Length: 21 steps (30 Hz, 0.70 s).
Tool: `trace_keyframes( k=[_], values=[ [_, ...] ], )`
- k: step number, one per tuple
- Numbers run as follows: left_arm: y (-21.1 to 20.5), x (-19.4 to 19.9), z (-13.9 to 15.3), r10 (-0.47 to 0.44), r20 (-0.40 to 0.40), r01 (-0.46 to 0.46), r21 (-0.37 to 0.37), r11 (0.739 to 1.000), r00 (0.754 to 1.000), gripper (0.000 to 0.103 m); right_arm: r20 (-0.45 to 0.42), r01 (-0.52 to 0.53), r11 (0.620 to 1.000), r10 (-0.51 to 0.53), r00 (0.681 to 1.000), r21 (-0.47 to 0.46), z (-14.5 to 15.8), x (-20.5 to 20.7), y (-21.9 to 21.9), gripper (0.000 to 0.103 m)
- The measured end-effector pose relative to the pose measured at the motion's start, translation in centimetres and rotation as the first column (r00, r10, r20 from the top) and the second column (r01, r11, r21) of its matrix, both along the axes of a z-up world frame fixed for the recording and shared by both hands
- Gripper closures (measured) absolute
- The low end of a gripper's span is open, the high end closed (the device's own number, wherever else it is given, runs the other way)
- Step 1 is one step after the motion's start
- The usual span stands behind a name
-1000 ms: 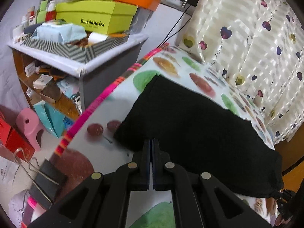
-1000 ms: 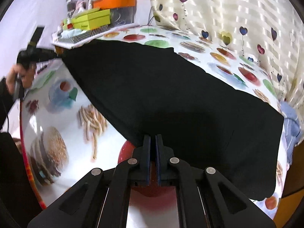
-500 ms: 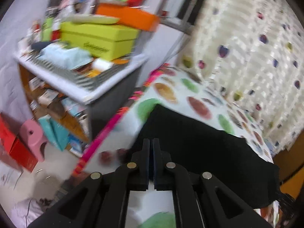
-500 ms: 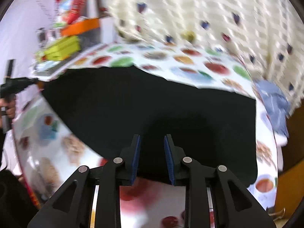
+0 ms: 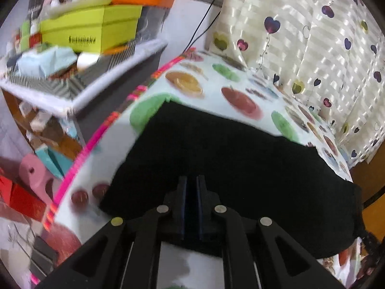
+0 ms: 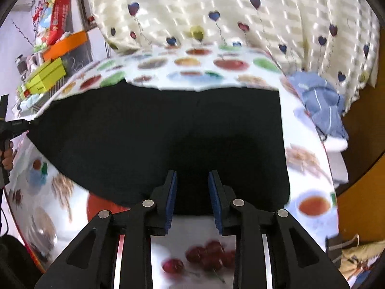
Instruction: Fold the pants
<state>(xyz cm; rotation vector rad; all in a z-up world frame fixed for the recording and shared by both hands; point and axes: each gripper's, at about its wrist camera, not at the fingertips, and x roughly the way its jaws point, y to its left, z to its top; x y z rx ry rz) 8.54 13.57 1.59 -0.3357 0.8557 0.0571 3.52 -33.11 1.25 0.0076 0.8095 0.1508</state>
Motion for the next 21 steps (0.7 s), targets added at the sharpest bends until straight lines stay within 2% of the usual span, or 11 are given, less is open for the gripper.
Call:
trace_keyframes(
  k=[4, 6, 8, 11, 14, 15, 17, 21],
  values=[
    [-0.6, 3.1, 0.1, -0.057, 0.005, 0.058, -0.019, 0.998, 0.998, 0.084, 0.002, -0.049, 0.999, 0.049, 0.999, 0.012, 0.1, 2.6, 2.3, 0.075],
    [-0.8, 4.8, -0.6, -0.052, -0.022, 0.052, 0.027, 0.998, 0.998, 0.085, -0.003, -0.069, 0.997, 0.069, 0.998, 0.02, -0.2, 3.6, 3.2, 0.075],
    [-1.1, 6.1, -0.6, -0.068, -0.004, 0.068, 0.105, 0.992, 0.998, 0.085, -0.01, -0.075, 0.997, 0.075, 0.997, 0.017, -0.6, 4.7, 3.9, 0.075],
    [0.1, 7.1, -0.6, -0.008, -0.023, 0.011, 0.152, 0.988, 1.0, 0.085, -0.012, -0.068, 0.998, 0.068, 0.998, -0.001, -0.8, 5.3, 4.4, 0.075],
    [1.6, 5.7, -0.5, 0.016, -0.012, -0.014, 0.125, 0.992, 1.0, 0.085, -0.009, -0.071, 0.997, 0.071, 0.997, -0.014, -0.8, 4.9, 4.5, 0.073],
    [1.9, 4.8, -0.5, 0.017, -0.006, -0.016, 0.133, 0.991, 1.0, 0.085, -0.009, -0.074, 0.997, 0.074, 0.997, -0.015, -0.8, 4.7, 4.5, 0.069],
    [2.0, 2.7, -0.2, 0.023, 0.006, -0.023, 0.156, 0.987, 1.0, 0.085, 0.0, -0.087, 0.996, 0.087, 0.996, -0.017, -0.8, 3.8, 4.4, 0.068],
    [2.1, -1.4, 0.5, -0.003, 0.065, -0.006, 0.14, 0.99, 0.998, 0.084, 0.008, -0.082, 0.996, 0.082, 0.997, -0.036, -0.8, 2.4, 3.9, 0.067]
  ],
)
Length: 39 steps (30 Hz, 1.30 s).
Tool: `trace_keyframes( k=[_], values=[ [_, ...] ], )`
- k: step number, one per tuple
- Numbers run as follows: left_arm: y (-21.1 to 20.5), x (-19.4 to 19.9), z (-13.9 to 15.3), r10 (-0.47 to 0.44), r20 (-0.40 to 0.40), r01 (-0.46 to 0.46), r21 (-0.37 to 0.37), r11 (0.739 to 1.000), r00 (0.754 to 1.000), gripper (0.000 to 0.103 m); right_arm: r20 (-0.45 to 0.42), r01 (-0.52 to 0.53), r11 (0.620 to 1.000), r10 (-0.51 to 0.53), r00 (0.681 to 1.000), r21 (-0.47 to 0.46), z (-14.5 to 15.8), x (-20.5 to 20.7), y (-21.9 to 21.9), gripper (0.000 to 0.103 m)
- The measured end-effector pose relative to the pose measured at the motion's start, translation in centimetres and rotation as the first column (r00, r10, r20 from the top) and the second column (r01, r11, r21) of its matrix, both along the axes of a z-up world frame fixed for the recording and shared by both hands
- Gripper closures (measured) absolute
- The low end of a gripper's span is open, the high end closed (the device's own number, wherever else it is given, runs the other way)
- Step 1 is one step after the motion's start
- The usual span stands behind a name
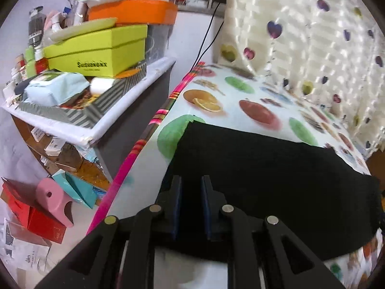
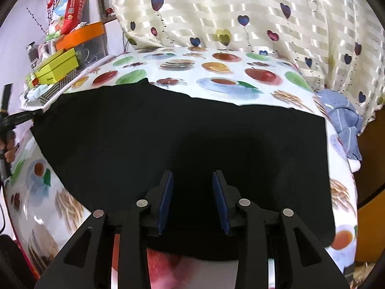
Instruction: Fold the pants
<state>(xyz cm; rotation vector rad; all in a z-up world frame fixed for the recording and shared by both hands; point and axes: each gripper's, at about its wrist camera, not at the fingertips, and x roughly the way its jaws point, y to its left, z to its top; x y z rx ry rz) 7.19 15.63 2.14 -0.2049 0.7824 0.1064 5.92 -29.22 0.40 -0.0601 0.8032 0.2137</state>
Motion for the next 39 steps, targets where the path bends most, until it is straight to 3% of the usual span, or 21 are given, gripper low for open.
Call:
trace_keyframes(
  k=[4, 7, 10, 12, 21, 22, 26, 34, 36, 39],
  values=[
    [-1.0, -1.1, -0.4, -0.053, -0.02, 0.052, -0.012, 0.999, 0.998, 0.084, 0.001, 0.008, 1.0, -0.008, 1.0, 0.015, 0.3, -1.0, -0.4, 0.067],
    [-1.0, -0.7, -0.8, -0.027, -0.06, 0.026, -0.023, 0.999, 0.998, 0.084, -0.013, 0.025, 0.998, -0.026, 1.0, -0.055, -0.5, -1.3, -0.4, 0.061],
    [-1.3, -1.2, -0.9, -0.022, -0.07, 0.022, 0.002, 1.0, 0.997, 0.084, -0.057, 0.058, 0.998, -0.058, 0.997, -0.009, -0.8, -1.9, -1.9, 0.055],
    [-0.9, -1.8, -1.0, -0.018, -0.067, 0.017, -0.026, 1.0, 0.998, 0.084, -0.058, 0.069, 0.997, -0.068, 0.996, 0.029, -1.0, -2.5, -3.0, 0.055],
    [1.0, -5.8, -1.3, 0.057, -0.057, -0.063, -0.108, 0.992, 0.997, 0.083, -0.044, 0.1, 0.991, -0.105, 0.993, -0.093, 0.0, -3.1, -1.9, 0.055],
    [1.2, -6.3, -1.3, 0.06, -0.049, -0.066, -0.124, 0.99, 0.997, 0.081, -0.033, 0.096, 0.991, -0.1, 0.994, -0.089, 0.3, -3.4, -1.8, 0.055],
    [1.6, -7.0, -1.5, 0.085, -0.022, -0.088, -0.209, 0.974, 0.996, 0.056, 0.018, 0.055, 0.998, -0.055, 0.998, 0.012, 1.6, -3.9, 0.2, 0.055],
    [1.5, -4.5, -1.5, 0.186, -0.028, -0.188, -0.222, 0.957, 0.982, 0.05, 0.029, -0.081, 0.996, 0.08, 0.996, 0.045, 0.9, -2.4, 5.6, 0.055],
    [1.2, -4.0, -1.5, 0.216, -0.026, -0.217, -0.22, 0.951, 0.976, 0.044, 0.029, -0.094, 0.995, 0.093, 0.995, 0.044, 0.8, -2.2, 6.3, 0.055],
    [0.3, -3.2, -1.6, 0.256, -0.024, -0.256, -0.181, 0.95, 0.966, 0.04, 0.032, -0.102, 0.994, 0.101, 0.994, 0.045, 0.8, -2.0, 6.7, 0.055]
  ],
)
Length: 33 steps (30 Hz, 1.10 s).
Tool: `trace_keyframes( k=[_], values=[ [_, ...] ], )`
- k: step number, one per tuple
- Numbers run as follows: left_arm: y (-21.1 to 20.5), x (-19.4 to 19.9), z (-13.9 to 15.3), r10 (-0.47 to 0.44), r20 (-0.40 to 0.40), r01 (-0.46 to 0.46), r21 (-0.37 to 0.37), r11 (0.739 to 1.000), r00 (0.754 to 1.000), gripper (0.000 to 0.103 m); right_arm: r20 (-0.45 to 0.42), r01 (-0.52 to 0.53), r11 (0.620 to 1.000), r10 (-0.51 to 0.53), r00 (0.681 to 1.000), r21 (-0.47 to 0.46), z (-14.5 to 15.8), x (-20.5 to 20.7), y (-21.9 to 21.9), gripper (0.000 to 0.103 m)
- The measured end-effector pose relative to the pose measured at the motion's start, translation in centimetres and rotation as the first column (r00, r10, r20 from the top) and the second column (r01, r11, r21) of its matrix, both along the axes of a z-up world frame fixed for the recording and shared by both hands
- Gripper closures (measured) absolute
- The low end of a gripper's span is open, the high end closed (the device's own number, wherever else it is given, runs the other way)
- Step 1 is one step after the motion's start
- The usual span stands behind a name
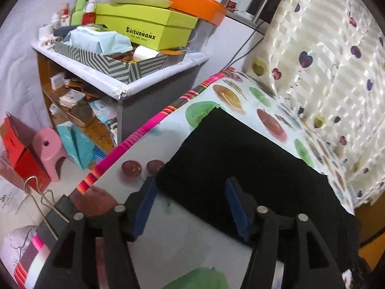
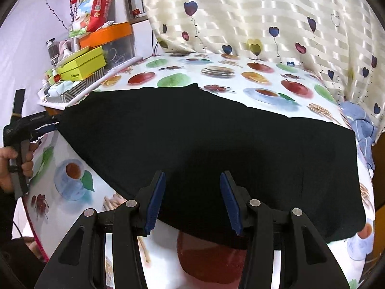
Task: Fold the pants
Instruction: 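Grasp a corner of the folded pants with the left gripper and lift it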
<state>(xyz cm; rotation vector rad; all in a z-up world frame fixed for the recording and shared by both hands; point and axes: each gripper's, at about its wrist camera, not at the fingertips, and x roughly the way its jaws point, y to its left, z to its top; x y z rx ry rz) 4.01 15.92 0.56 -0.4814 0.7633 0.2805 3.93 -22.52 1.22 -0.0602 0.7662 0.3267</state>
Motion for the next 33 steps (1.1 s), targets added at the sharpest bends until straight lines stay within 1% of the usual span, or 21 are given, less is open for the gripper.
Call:
trace_keyframes(
  k=[2, 6, 8, 10, 13, 15, 16, 17, 18, 19, 20, 23, 33],
  values=[
    [-0.7, 0.6, 0.0, 0.018, -0.031, -0.016, 0.053, 0.998, 0.999, 0.04, 0.0, -0.001, 1.0, 0.001, 1.0, -0.003, 0.0, 0.2, 0.2, 0.055],
    [-1.6, 1.5, 0.0, 0.03, -0.082, -0.019, 0.126, 0.992, 0.996, 0.041, -0.005, -0.004, 1.0, 0.004, 1.0, -0.009, -0.3, 0.3, 0.6, 0.055],
    [-1.8, 1.7, 0.0, 0.03, -0.097, -0.016, 0.148, 0.989, 0.995, 0.041, -0.011, -0.003, 1.0, 0.003, 1.0, -0.011, -0.5, 0.4, 0.9, 0.055],
    [-2.0, 1.8, 0.0, 0.02, -0.115, 0.001, 0.175, 0.984, 0.993, 0.042, -0.018, 0.003, 0.999, -0.004, 1.0, -0.033, -0.6, 0.4, 1.2, 0.055],
    [-2.0, 1.6, 0.0, -0.001, -0.123, 0.024, 0.19, 0.981, 0.992, 0.045, -0.033, 0.017, 0.998, -0.019, 0.999, -0.058, -0.7, 0.4, 1.6, 0.055],
    [-2.0, 1.5, 0.0, -0.009, -0.128, 0.035, 0.201, 0.979, 0.992, 0.051, -0.039, 0.02, 0.998, -0.022, 0.999, -0.058, -0.7, 0.3, 1.8, 0.055],
    [-2.0, 1.5, 0.0, -0.019, -0.126, 0.044, 0.199, 0.979, 0.992, 0.054, -0.04, 0.023, 0.998, -0.025, 0.999, -0.062, -0.7, 0.3, 1.9, 0.055],
    [-2.0, 1.6, 0.1, -0.032, -0.124, 0.056, 0.198, 0.979, 0.992, 0.062, -0.042, 0.024, 0.998, -0.027, 0.999, -0.066, -0.8, 0.2, 2.0, 0.055],
    [-2.2, 1.6, 0.1, -0.046, -0.123, 0.07, 0.197, 0.978, 0.991, 0.072, -0.045, 0.024, 0.997, -0.027, 0.999, -0.067, -0.8, 0.1, 2.1, 0.055],
    [-2.4, 1.7, 0.1, -0.074, -0.12, 0.096, 0.19, 0.977, 0.99, 0.078, -0.048, 0.022, 0.998, -0.026, 0.999, -0.065, -0.9, 0.1, 2.2, 0.055],
    [-2.7, 1.8, 0.1, -0.091, -0.119, 0.112, 0.187, 0.976, 0.989, 0.087, -0.053, 0.021, 0.998, -0.025, 0.998, -0.064, -1.1, 0.1, 2.2, 0.055],
    [-3.4, 2.1, 0.2, -0.106, -0.126, 0.131, 0.206, 0.97, 0.986, 0.089, -0.061, 0.022, 0.998, -0.026, 0.998, -0.062, -1.3, 0.0, 2.3, 0.055],
    [-2.3, 1.7, 0.4, -0.119, -0.085, 0.129, 0.127, 0.983, 0.989, 0.091, -0.056, 0.017, 0.998, -0.02, 0.998, -0.058, -1.1, -0.3, 2.3, 0.055]
  ],
)
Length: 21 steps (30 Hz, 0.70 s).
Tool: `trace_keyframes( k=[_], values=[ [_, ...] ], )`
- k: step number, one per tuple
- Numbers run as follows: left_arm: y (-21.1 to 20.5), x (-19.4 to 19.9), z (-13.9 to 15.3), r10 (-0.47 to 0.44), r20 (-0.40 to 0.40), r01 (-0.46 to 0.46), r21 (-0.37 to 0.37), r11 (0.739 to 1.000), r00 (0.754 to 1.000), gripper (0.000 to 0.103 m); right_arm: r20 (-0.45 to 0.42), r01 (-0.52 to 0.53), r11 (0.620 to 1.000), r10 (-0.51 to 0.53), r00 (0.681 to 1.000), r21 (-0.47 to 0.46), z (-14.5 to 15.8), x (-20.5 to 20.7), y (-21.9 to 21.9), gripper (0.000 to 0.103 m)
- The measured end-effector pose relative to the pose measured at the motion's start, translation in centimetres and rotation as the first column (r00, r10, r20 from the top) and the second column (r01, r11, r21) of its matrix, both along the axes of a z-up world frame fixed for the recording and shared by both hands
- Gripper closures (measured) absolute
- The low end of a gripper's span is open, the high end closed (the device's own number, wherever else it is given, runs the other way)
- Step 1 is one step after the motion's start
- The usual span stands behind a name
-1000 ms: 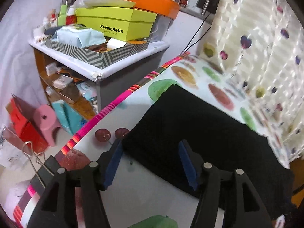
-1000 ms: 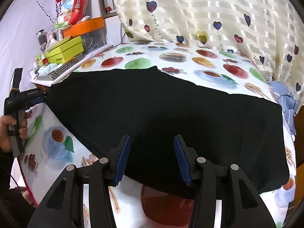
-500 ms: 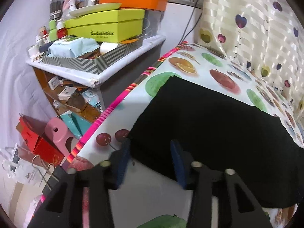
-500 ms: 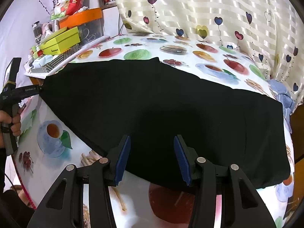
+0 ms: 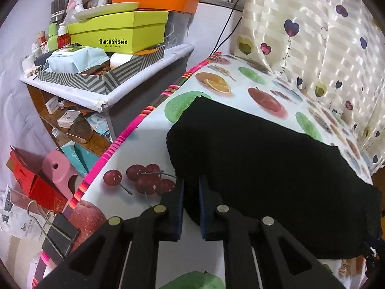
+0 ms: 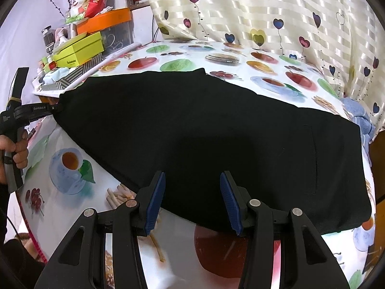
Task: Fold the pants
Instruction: 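Grasp a corner of the folded pants with the left gripper and lift it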
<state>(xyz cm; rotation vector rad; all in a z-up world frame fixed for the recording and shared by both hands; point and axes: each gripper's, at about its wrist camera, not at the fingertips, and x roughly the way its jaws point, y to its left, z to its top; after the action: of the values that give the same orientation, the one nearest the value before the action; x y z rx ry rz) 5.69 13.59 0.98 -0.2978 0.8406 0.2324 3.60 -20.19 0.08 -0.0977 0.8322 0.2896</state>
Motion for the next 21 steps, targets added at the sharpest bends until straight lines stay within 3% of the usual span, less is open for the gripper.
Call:
trace_keyframes(
  k=[21],
  values=[
    [-2.1, -0.3, 3.5, -0.108, 0.123, 0.117, -0.068, 0.991, 0.986, 0.092, -0.003, 0.002, 1.0, -0.002, 1.0, 0.006, 0.0, -0.1, 0.0, 0.055]
  ],
)
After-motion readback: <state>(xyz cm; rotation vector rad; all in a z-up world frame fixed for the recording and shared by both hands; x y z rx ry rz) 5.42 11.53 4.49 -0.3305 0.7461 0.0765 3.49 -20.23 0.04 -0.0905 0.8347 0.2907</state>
